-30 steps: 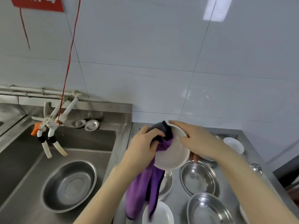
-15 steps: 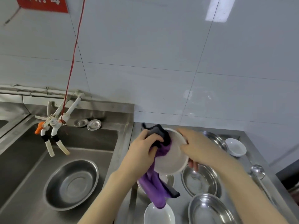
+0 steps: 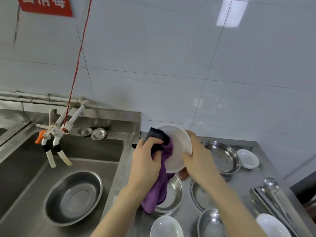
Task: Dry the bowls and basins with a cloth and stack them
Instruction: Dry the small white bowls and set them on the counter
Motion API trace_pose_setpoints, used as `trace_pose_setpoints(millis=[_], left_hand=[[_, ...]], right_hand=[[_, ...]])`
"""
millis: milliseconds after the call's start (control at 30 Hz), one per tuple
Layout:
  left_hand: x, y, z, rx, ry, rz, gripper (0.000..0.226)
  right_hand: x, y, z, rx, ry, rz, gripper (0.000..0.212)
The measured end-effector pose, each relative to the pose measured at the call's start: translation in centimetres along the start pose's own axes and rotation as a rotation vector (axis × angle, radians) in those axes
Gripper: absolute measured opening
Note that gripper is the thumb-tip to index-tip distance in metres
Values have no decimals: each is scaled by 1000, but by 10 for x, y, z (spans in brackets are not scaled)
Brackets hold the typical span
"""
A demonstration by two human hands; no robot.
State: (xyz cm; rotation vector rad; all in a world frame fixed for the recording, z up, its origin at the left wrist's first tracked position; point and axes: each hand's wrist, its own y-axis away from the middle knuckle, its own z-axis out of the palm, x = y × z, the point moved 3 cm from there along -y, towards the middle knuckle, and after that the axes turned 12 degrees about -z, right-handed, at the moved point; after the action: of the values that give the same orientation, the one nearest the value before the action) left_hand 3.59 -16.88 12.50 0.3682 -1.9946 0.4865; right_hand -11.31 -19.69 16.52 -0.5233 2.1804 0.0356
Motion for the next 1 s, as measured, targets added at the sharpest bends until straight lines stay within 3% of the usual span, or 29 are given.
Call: trace_pose_setpoints(millis=[133,200,333,467,533,600,700,767,900,1000], left_hand=[[-10,3,3,-232,-174,202,37],[-11,4,7,-282,-232,231,37],[-14,-1,3,-43,-73,21,36],[-15,8,4,11,53,-115,36],[-15,15,6,1,28,-84,38],[-17,17,6,-28,-32,-19,37],[-20,16,12,-225,-161,135,36],[-17,14,17,-276,-227,184,36],[-14,5,10,0,-60,-21,33],[-12,5,7,34,51,-106,36]], right_hand=[[-7,-18,-21,-438,344,-142,52],[-7,-26,-22,-514,489,-234,48],[5,-21,-14,-139,299,-130,41],[16,2,19,12,47,38,36],[19,4,19,-4,33,56,38],[21,-3,6,-143,148,23,40],[20,-18,-11,-431,385,-58,41],[17,-23,-14,-488,455,-101,37],[18,-18,-10,-139,350,-82,34],[22,0,12,-30,91,61,26]])
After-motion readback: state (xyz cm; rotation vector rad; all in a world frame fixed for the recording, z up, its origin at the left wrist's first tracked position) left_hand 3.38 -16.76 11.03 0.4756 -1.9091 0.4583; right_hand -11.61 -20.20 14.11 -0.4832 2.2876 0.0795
